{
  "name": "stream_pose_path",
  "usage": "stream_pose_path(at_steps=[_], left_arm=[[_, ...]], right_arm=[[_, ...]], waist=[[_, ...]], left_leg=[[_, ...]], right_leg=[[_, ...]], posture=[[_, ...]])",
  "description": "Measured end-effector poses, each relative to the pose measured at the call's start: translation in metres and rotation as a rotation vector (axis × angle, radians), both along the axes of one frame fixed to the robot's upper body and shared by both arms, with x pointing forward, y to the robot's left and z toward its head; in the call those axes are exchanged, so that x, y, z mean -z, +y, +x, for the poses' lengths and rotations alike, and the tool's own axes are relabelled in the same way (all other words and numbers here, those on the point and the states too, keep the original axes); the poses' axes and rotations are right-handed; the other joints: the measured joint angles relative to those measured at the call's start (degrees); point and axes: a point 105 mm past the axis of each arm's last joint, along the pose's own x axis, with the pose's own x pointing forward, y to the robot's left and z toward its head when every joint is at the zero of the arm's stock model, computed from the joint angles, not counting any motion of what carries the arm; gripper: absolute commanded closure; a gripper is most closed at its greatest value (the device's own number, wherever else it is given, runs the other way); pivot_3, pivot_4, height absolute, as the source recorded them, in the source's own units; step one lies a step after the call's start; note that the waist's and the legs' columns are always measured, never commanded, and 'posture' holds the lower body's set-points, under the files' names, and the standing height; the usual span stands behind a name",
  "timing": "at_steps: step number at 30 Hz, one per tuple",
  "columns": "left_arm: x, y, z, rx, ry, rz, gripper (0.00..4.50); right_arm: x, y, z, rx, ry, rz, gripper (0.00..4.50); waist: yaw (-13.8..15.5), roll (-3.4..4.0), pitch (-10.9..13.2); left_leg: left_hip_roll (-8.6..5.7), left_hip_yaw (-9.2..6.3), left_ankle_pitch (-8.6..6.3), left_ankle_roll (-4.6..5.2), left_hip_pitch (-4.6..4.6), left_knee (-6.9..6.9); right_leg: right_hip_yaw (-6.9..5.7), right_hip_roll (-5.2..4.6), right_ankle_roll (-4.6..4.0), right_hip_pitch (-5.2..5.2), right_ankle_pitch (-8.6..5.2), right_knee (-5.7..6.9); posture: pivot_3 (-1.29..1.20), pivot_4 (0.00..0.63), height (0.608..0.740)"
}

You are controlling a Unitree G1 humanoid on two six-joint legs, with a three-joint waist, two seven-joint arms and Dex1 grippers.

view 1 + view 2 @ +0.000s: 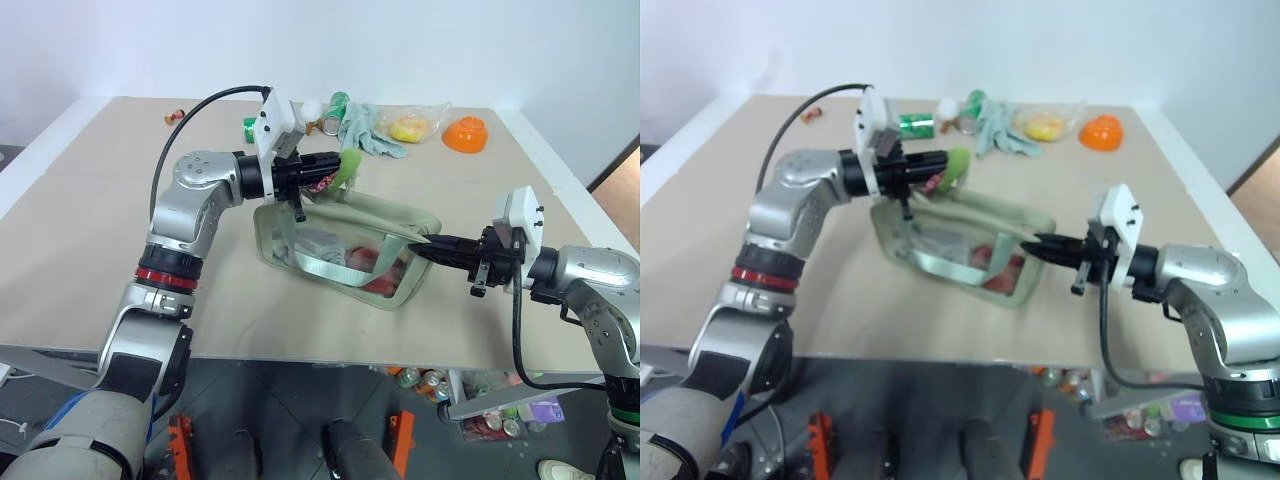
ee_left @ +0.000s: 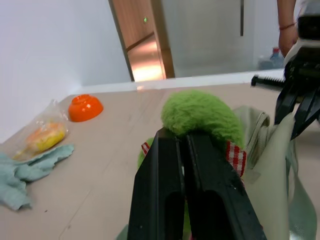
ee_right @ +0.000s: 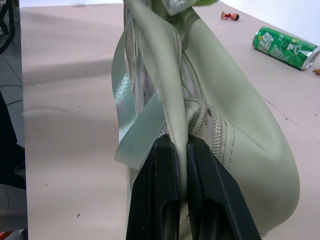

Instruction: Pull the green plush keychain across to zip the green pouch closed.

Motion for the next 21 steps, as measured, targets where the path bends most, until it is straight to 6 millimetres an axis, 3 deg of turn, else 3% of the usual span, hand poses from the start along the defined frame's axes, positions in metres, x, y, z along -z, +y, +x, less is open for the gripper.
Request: stream_pose_path(at_steps=[11, 21], left_arm=[[-0.004, 0.013, 0.004, -0.015, -0.062, 0.086, 0.02], [-0.008, 0.032, 0.012, -0.069, -0.100, 0.149, 0.02]], right_arm=[[0.000, 0.003, 0.000, -0.023, -0.005, -0.001, 4.50], [0.000, 0.003, 0.001, -0.027, -0.011, 0.001, 4.50]], waist=[[0.0, 0.01, 0.0], [0.0, 0.02, 0.0]], left_leg=[[0.00, 0.00, 0.00, 0.00, 0.00, 0.00], [0.00, 0.00, 0.00, 0.00, 0.00, -0.01]], right_leg=[[-0.01, 0.00, 0.00, 0.00, 0.00, 0.00], [-0.01, 0.00, 0.00, -0.02, 0.00, 0.00]], posture=[[0.00, 0.150, 0.740], [0.00, 0.150, 0.740]])
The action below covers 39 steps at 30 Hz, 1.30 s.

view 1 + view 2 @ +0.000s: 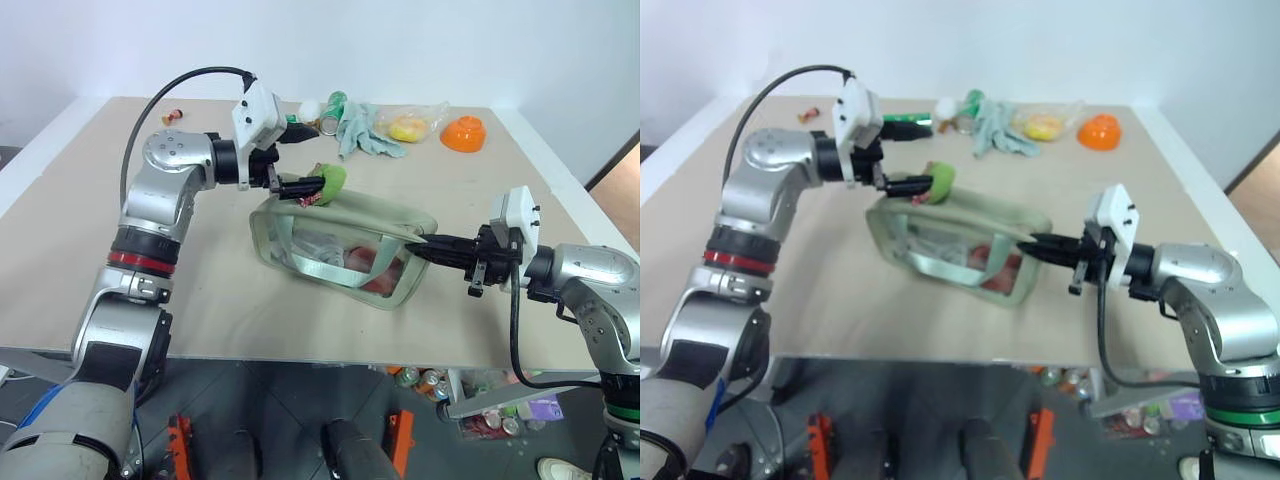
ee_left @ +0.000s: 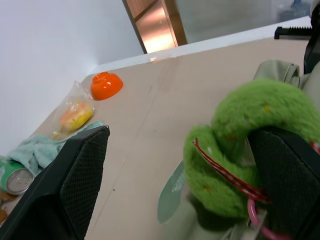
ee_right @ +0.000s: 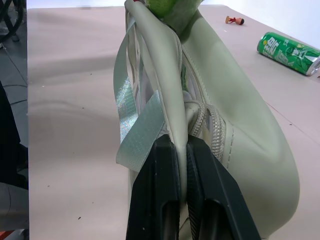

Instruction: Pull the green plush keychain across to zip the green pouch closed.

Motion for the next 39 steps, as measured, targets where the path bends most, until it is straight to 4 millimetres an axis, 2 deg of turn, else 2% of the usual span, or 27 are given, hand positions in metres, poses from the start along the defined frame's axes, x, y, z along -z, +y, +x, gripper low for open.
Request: stream_pose_path(at_steps=[5, 9, 16, 19, 21, 26, 32, 36, 39], left_arm=[[0.000, 0.007, 0.000, -0.009, -0.001, 0.019, 0.02], [-0.002, 0.021, 0.001, -0.045, 0.018, 0.027, 0.02], [-0.007, 0.069, -0.001, -0.165, 0.140, -0.126, 0.02], [0.003, 0.088, -0.010, -0.205, 0.211, -0.200, 0.02], [0.024, 0.094, -0.020, -0.215, 0.278, -0.203, 0.02], [0.057, 0.089, -0.042, -0.206, 0.356, -0.190, 0.02], [0.061, 0.074, -0.043, -0.190, 0.346, -0.193, 0.02], [0.070, 0.068, -0.035, -0.193, 0.356, -0.180, 1.10], [0.072, 0.065, -0.028, -0.203, 0.342, -0.186, 2.18]], right_arm=[[-0.001, 0.001, 0.002, -0.006, -0.006, -0.006, 4.50], [0.000, 0.002, 0.002, -0.017, -0.003, -0.008, 4.50], [0.000, 0.003, 0.002, -0.023, -0.007, -0.011, 4.50], [0.000, 0.003, 0.003, -0.021, -0.009, -0.013, 4.50], [0.000, 0.001, 0.004, -0.016, -0.010, -0.012, 4.50], [0.001, -0.001, 0.006, -0.007, -0.011, -0.012, 4.50], [0.002, -0.002, 0.007, -0.003, -0.007, -0.013, 4.50], [0.002, -0.002, 0.007, -0.002, -0.008, -0.013, 4.50], [0.002, -0.002, 0.007, -0.001, -0.009, -0.012, 4.50]], waist=[[0.0, 0.01, 0.0], [-0.2, 0.02, 0.0], [-0.3, 0.04, 0.0], [-0.3, 0.04, 0.0], [-0.2, 0.04, 0.0], [-0.1, 0.03, 0.0], [0.0, 0.03, 0.0], [0.0, 0.03, 0.0], [0.0, 0.02, 0.0]], left_leg=[[0.00, 0.00, 0.00, 0.00, 0.00, 0.00], [0.01, -0.01, 0.00, 0.00, 0.01, -0.01], [0.04, -0.01, 0.00, 0.00, 0.02, 0.00], [0.06, -0.01, 0.00, 0.00, 0.03, 0.00], [0.06, -0.03, 0.00, 0.00, 0.02, 0.01], [0.05, -0.03, 0.01, -0.01, 0.05, 0.07], [0.02, -0.02, 0.05, 0.02, 0.12, 0.13], [0.01, -0.02, 0.05, 0.02, 0.11, 0.11], [0.01, -0.02, 0.05, 0.02, 0.08, 0.11]], right_leg=[[0.00, 0.00, 0.00, 0.00, 0.00, 0.01], [-0.01, 0.01, 0.00, -0.02, 0.00, 0.04], [-0.01, 0.01, 0.00, -0.04, 0.00, 0.10], [-0.02, 0.00, 0.01, -0.03, -0.01, 0.11], [-0.06, -0.01, 0.01, -0.02, -0.01, 0.12], [-0.08, -0.05, -0.02, 0.03, 0.00, 0.12], [-0.06, -0.05, -0.05, 0.12, 0.03, 0.12], [-0.07, -0.05, -0.04, 0.11, 0.03, 0.12], [-0.06, -0.05, -0.04, 0.08, 0.02, 0.12]], posture=[[0.00, 0.150, 0.740], [0.00, 0.150, 0.740], [0.00, 0.150, 0.740], [0.00, 0.150, 0.740], [0.00, 0.150, 0.740], [0.00, 0.150, 0.740], [0.00, 0.150, 0.740], [0.00, 0.150, 0.740], [0.00, 0.150, 0.740]])
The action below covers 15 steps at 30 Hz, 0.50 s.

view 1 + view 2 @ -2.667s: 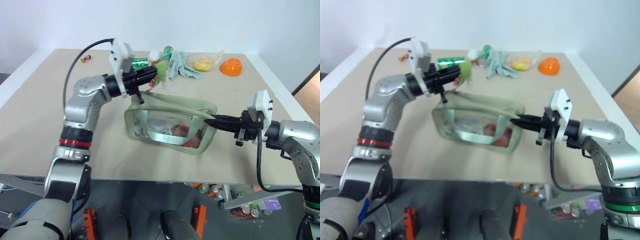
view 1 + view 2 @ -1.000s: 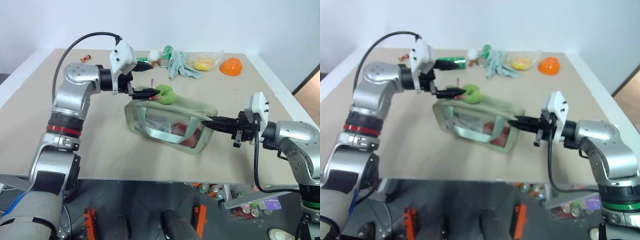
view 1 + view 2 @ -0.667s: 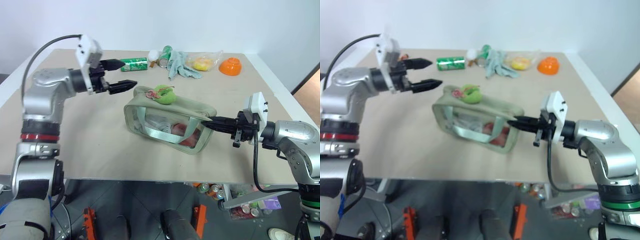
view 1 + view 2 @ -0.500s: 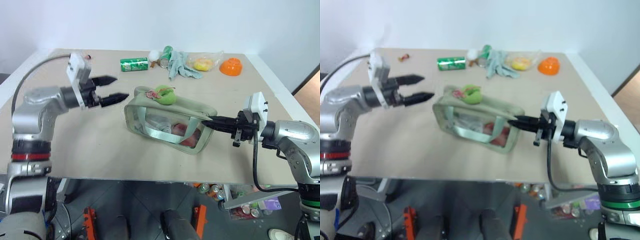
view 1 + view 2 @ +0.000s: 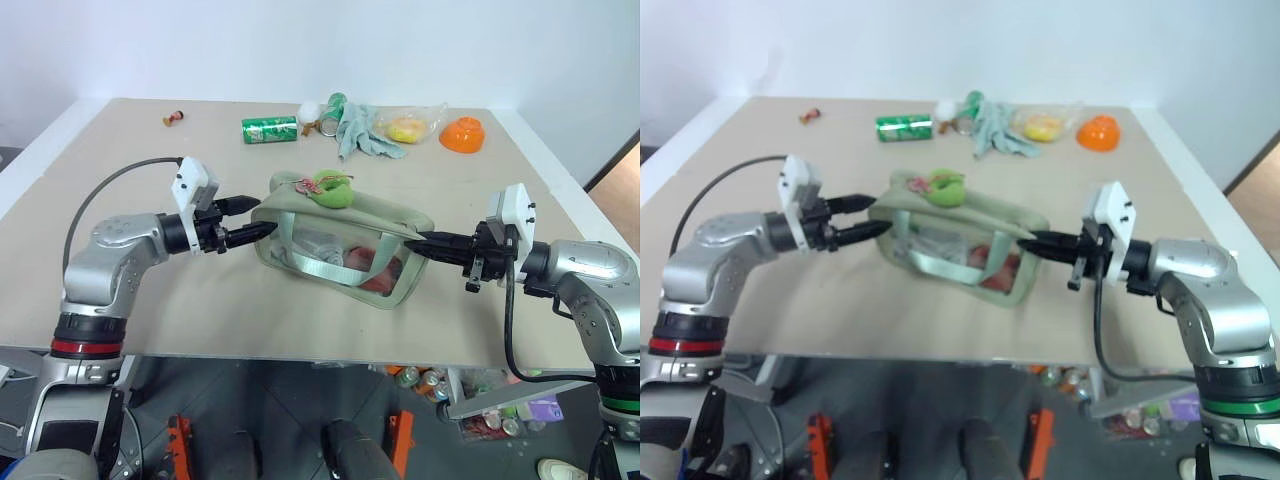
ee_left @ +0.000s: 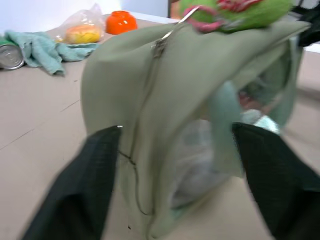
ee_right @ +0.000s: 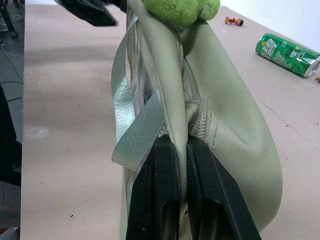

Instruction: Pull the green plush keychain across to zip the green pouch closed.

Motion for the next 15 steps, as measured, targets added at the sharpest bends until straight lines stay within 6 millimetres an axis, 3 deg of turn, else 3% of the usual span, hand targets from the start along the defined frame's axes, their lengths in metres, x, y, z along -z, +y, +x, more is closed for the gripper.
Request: stream_pose_path(at_steps=[6, 11, 12, 13, 15], left_arm=[[-0.0062, -0.0012, 0.0021, 0.010, -0.038, -0.001, 4.31], [-0.0054, -0.0028, 0.0007, 0.026, -0.035, 0.002, 4.45], [-0.0055, -0.0030, 0.0006, 0.028, -0.035, 0.002, 4.50], [-0.0056, -0.0033, 0.0004, 0.028, -0.036, 0.002, 4.50], [-0.0054, -0.0038, 0.0004, 0.029, -0.035, 0.001, 4.50]], right_arm=[[0.0001, -0.0010, -0.0001, 0.015, 0.002, 0.006, 4.50], [0.0002, -0.0011, -0.0006, 0.028, 0.020, 0.020, 4.50], [0.0002, -0.0016, -0.0004, 0.034, 0.032, 0.028, 3.76], [0.0010, -0.0026, -0.0003, 0.042, 0.049, 0.030, 3.59], [0.0057, -0.0069, -0.0018, 0.056, 0.093, 0.012, 2.80]], waist=[[0.0, 0.00, 0.0], [0.0, 0.00, 0.0], [0.0, 0.00, 0.0], [0.0, 0.00, 0.0], [0.0, 0.01, 0.0]], left_leg=[[0.00, 0.00, 0.00, 0.00, 0.00, -0.02], [-0.01, 0.00, 0.00, 0.00, 0.00, -0.02], [-0.01, 0.00, 0.00, 0.00, 0.00, -0.02], [-0.01, 0.00, 0.00, 0.00, 0.00, -0.02], [-0.02, 0.00, 0.00, 0.00, -0.01, -0.02]], right_leg=[[0.00, 0.00, 0.00, 0.00, 0.00, 0.00], [0.01, -0.01, 0.00, 0.01, 0.00, 0.00], [0.00, -0.01, 0.01, 0.01, 0.00, 0.00], [0.00, -0.01, 0.01, 0.01, 0.00, 0.00], [0.00, -0.02, 0.01, -0.01, -0.01, 0.00]], posture=[[0.00, 0.150, 0.740], [0.00, 0.150, 0.740], [0.00, 0.150, 0.740], [0.00, 0.150, 0.740], [0.00, 0.150, 0.740]])
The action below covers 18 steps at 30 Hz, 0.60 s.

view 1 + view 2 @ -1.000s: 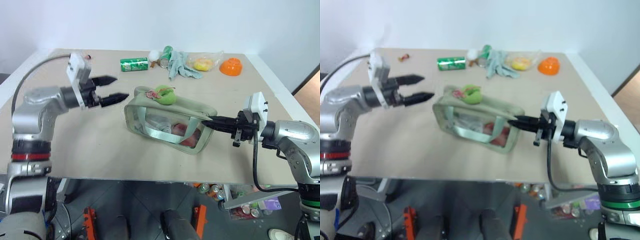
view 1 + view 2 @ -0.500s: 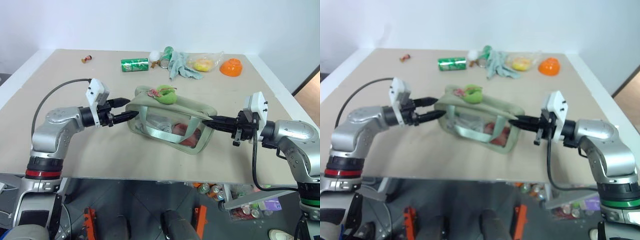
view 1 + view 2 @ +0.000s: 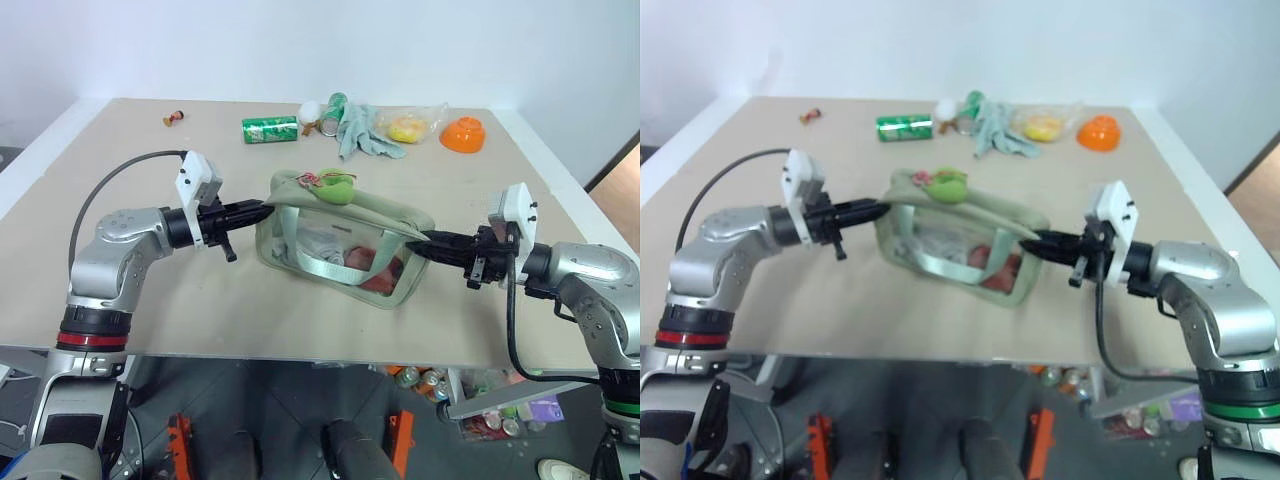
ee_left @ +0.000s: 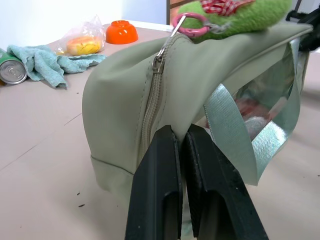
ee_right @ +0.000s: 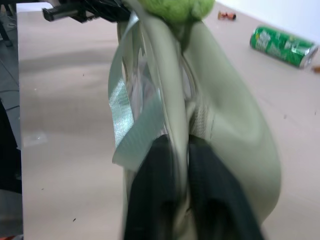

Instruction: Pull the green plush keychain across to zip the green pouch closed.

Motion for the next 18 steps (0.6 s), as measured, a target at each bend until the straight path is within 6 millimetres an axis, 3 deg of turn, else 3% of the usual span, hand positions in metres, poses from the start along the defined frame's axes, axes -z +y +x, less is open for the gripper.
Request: stream_pose_path(at_steps=[4, 8, 12, 14, 16, 18], left_arm=[[-0.001, -0.002, -0.001, 0.001, -0.004, 0.001, 4.50], [0.001, -0.002, -0.003, -0.005, 0.002, 0.001, 4.50], [0.001, -0.004, -0.007, -0.002, -0.002, 0.006, 4.50], [0.001, -0.003, -0.008, -0.016, 0.002, 0.004, 4.50], [0.001, -0.002, -0.009, -0.020, 0.001, 0.001, 4.50], [0.002, -0.002, -0.009, -0.025, 0.000, -0.004, 4.50]], right_arm=[[0.003, -0.001, -0.005, 0.003, 0.048, 0.012, 1.42], [-0.010, -0.009, -0.008, 0.033, 0.049, 0.062, 0.02], [-0.033, -0.027, -0.008, 0.103, 0.013, 0.068, 0.02], [-0.063, -0.029, -0.002, 0.125, -0.085, 0.081, 0.02], [-0.092, -0.020, 0.000, 0.108, -0.201, 0.084, 0.02], [-0.114, 0.006, 0.003, 0.043, -0.320, 0.083, 0.02]], waist=[[0.0, 0.00, 0.0], [0.0, 0.00, 0.0], [0.0, 0.01, 0.0], [-0.1, 0.05, 0.0], [-0.3, 0.05, 0.0], [-0.3, 0.03, 0.0]], left_leg=[[0.00, 0.00, 0.00, 0.00, -0.02, -0.02], [-0.01, 0.00, 0.00, 0.00, -0.02, -0.01], [-0.08, 0.02, 0.00, 0.00, -0.02, -0.01], [-0.09, 0.08, 0.00, 0.00, 0.01, 0.00], [-0.07, 0.08, 0.00, 0.00, 0.05, -0.01], [-0.04, 0.02, 0.01, 0.02, 0.10, -0.04]], right_leg=[[0.01, 0.00, 0.02, -0.02, -0.01, -0.01], [0.00, -0.02, 0.02, -0.01, -0.01, -0.01], [0.01, -0.10, 0.03, 0.00, -0.02, -0.01], [0.08, -0.11, 0.04, -0.02, -0.01, -0.01], [0.06, -0.09, 0.02, -0.01, 0.00, -0.01], [0.00, -0.04, 0.01, 0.03, 0.00, -0.01]], posture=[[0.00, 0.150, 0.740], [0.00, 0.150, 0.740], [0.00, 0.150, 0.740], [0.00, 0.150, 0.740], [0.00, 0.150, 0.740], [0.00, 0.150, 0.740]])
